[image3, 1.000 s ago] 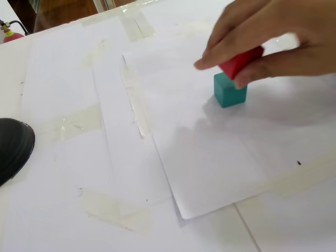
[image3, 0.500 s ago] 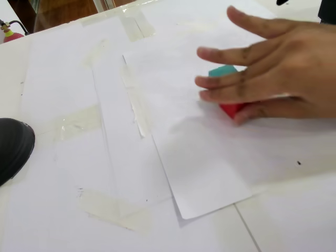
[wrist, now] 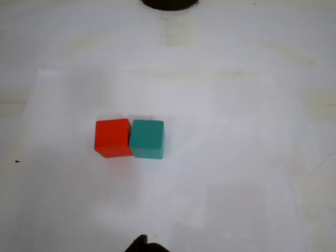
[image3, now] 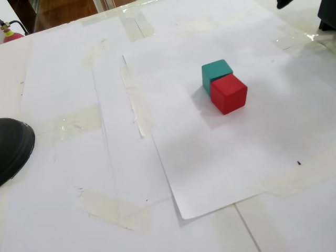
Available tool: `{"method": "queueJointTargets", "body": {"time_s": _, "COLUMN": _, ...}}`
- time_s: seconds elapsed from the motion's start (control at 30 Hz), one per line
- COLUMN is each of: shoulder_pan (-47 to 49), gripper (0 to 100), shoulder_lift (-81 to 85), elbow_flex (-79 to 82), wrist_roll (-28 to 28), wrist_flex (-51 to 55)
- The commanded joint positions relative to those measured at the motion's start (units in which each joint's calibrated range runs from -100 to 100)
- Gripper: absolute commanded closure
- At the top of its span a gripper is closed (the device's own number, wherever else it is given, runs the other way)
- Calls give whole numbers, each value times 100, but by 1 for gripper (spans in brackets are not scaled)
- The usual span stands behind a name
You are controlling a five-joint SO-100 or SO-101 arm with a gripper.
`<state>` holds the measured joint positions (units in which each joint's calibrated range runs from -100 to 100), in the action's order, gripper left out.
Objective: Put the red cube on the top of the blue cube.
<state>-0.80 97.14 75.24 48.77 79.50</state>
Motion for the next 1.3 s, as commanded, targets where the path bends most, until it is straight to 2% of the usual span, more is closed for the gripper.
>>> {"method": "queueJointTargets", "body": {"time_s": 0.0, "shoulder_pan": -86, "gripper": 100, "shoulder_lift": 29, "elbow_flex": 43, "wrist_roll": -15, "wrist_flex": -111}}
{"method": "queueJointTargets", "body": {"time_s": 0.13, "shoulder_pan": -169, "gripper": 100, "shoulder_lift": 29, "elbow_flex": 52, "wrist_roll": -112, "wrist_flex": -103}}
{"method": "queueJointTargets", "body": {"time_s": 0.37, "shoulder_pan": 262, "gripper": 100, "shoulder_lift": -229, "elbow_flex": -511, "wrist_roll": -171, "wrist_flex": -95}}
{"method": "queueJointTargets", "body": {"time_s": 0.9, "shoulder_pan": 1443, "gripper": 100, "shoulder_lift": -5636, "elbow_flex": -5177, "wrist_roll": -161, "wrist_flex": -21}}
{"method": "queueJointTargets", "body": {"time_s": 1.27, "shoulder_pan": 1519, "gripper": 100, "shoulder_lift": -7662, "elbow_flex": -6021, "wrist_roll": -93, "wrist_flex": -625}}
